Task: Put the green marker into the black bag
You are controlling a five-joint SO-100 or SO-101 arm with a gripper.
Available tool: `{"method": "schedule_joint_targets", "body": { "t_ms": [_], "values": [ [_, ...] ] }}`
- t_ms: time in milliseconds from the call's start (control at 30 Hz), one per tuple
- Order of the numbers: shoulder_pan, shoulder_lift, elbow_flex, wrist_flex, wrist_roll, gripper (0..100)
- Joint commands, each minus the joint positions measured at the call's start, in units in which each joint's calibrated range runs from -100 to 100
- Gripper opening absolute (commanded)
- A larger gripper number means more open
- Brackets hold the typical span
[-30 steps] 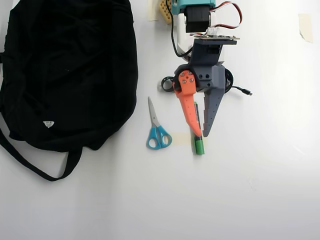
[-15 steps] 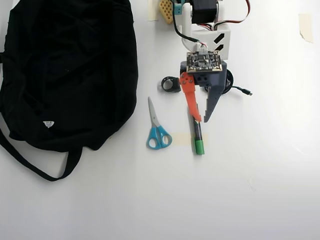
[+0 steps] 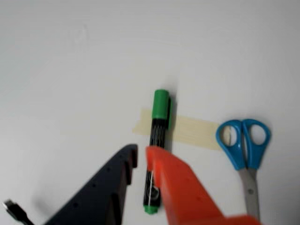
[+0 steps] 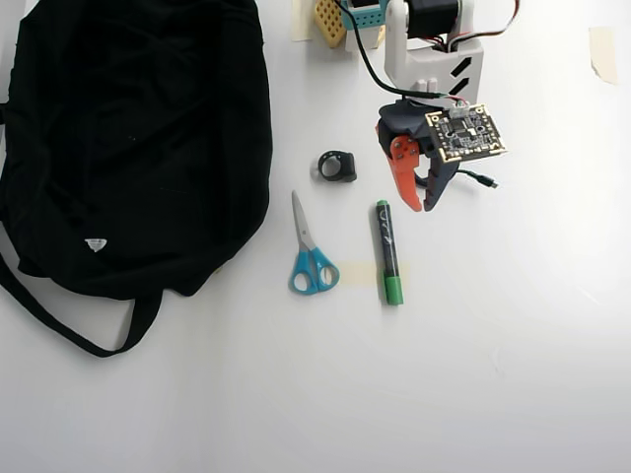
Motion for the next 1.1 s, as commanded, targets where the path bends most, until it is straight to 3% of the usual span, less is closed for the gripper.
{"method": "schedule_joint_targets", "body": {
  "t_ms": [0, 700, 1067],
  "values": [
    [0.0, -1.0, -2.0, 0.8, 0.8, 3],
    [-3.7, -0.4, -2.0, 16.9, 2.3, 2],
    [-2.7, 8.8, -6.0, 16.5, 3.9, 3]
  ]
}}
